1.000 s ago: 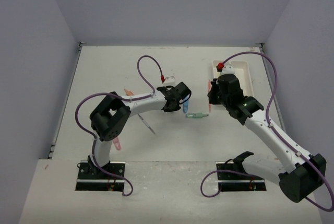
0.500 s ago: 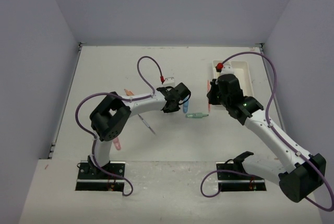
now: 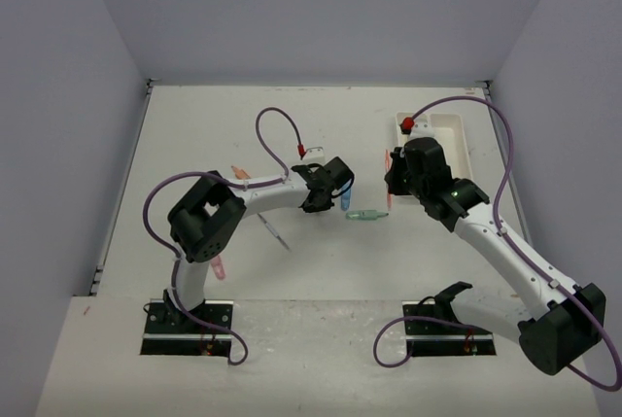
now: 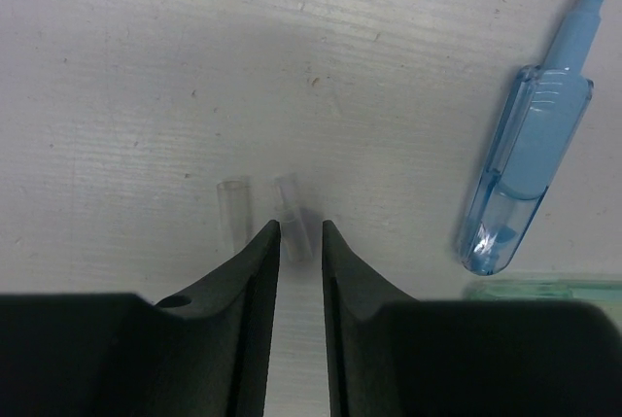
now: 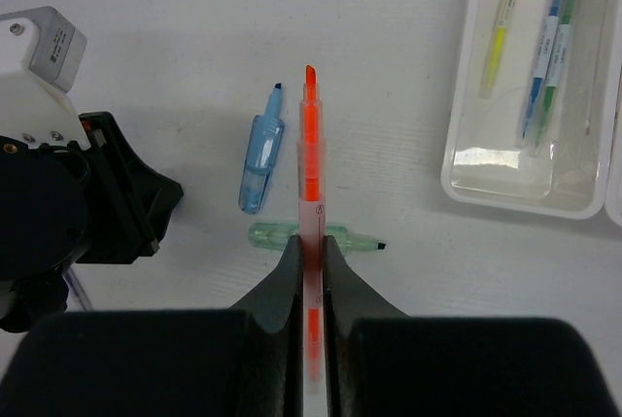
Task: Sort the stationery into containers
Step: Close the pen cap on the pen.
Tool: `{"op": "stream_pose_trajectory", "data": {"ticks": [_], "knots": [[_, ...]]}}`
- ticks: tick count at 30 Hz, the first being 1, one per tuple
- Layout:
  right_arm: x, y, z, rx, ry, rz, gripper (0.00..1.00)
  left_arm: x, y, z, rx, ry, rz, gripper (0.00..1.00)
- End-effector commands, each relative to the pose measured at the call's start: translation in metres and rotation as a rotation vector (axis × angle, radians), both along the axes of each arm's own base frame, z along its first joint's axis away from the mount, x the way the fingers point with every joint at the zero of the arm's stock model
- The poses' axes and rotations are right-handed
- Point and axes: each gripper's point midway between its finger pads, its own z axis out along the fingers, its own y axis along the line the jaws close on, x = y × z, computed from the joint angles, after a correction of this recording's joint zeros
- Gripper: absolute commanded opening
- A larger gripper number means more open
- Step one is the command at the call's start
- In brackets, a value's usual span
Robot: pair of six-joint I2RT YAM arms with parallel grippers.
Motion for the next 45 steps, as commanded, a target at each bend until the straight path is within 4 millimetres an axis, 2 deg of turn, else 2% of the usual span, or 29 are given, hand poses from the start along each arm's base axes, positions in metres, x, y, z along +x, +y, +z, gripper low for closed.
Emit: {"op": "stream_pose_trajectory", "data": {"ticks": [1,6,10,11,12,16,17,19,20,22,24,25,26,27,28,30,31,32,34,36,39,41,45], "knots": [[0.004,0.005,0.005,0.013,-0.028,0.022,0.00,0.007,-0.007,-0.004,-0.022,-0.019,0.015,0.24],[0.004,0.005,0.006,0.016,-0.031,0.024,0.00,0.005,-0.007,-0.012,-0.013,-0.005,0.011,0.21],[0.003,0.007,0.005,0.018,-0.030,0.034,0.00,0.002,-0.006,-0.021,-0.003,0.016,0.009,0.12],[0.003,0.006,0.007,0.020,-0.036,0.033,0.00,0.002,-0.007,-0.022,-0.005,0.018,0.008,0.02],[0.003,0.006,0.006,0.020,-0.034,0.032,0.00,0.002,-0.007,-0.022,-0.007,0.020,0.006,0.00],[-0.001,0.010,0.019,0.062,-0.078,0.059,0.00,0.004,-0.017,0.000,-0.073,-0.028,-0.031,0.00],[-0.004,0.015,0.025,0.093,-0.101,0.088,0.00,0.006,-0.024,0.017,-0.109,-0.068,-0.059,0.00],[-0.014,0.030,0.038,0.170,-0.151,0.179,0.00,0.006,-0.039,0.068,-0.200,-0.181,-0.135,0.00],[-0.021,0.037,0.051,0.215,-0.199,0.234,0.00,0.005,-0.046,0.101,-0.249,-0.264,-0.180,0.00],[-0.037,0.044,0.074,0.277,-0.287,0.322,0.00,-0.001,-0.048,0.154,-0.335,-0.407,-0.230,0.00],[-0.050,0.048,0.092,0.347,-0.345,0.356,0.00,-0.008,-0.045,0.191,-0.412,-0.509,-0.267,0.00],[-0.065,0.055,0.102,0.422,-0.364,0.409,0.00,-0.012,-0.042,0.223,-0.494,-0.606,-0.289,0.00],[-0.078,0.061,0.109,0.485,-0.376,0.459,0.00,-0.019,-0.035,0.240,-0.535,-0.663,-0.310,0.00],[-0.089,0.065,0.108,0.516,-0.372,0.503,0.00,-0.027,-0.029,0.248,-0.566,-0.691,-0.322,0.00],[-0.101,0.072,0.106,0.574,-0.366,0.550,0.00,-0.038,-0.020,0.267,-0.642,-0.759,-0.342,0.00],[-0.131,0.095,0.118,0.733,-0.377,0.658,0.00,-0.059,-0.006,0.311,-0.791,-0.920,-0.402,0.00],[-0.142,0.103,0.117,0.773,-0.372,0.680,0.00,-0.073,0.001,0.322,-0.849,-0.969,-0.443,0.00],[-0.147,0.110,0.112,0.784,-0.357,0.688,0.00,-0.088,0.006,0.324,-0.892,-0.989,-0.497,0.00],[-0.164,0.131,0.117,0.797,-0.346,0.724,0.00,-0.106,0.012,0.343,-0.979,-1.054,-0.551,0.00],[-0.164,0.144,0.125,0.786,-0.362,0.702,0.00,-0.123,0.014,0.349,-1.031,-1.073,-0.621,0.00],[-0.168,0.161,0.130,0.779,-0.364,0.705,0.00,-0.137,0.019,0.359,-1.066,-1.102,-0.671,0.00],[-0.169,0.173,0.126,0.743,-0.354,0.713,0.00,-0.142,0.021,0.361,-1.069,-1.108,-0.691,0.00],[-0.159,0.178,0.128,0.706,-0.375,0.651,0.00,-0.144,0.027,0.360,-1.067,-1.113,-0.683,0.00]]}}
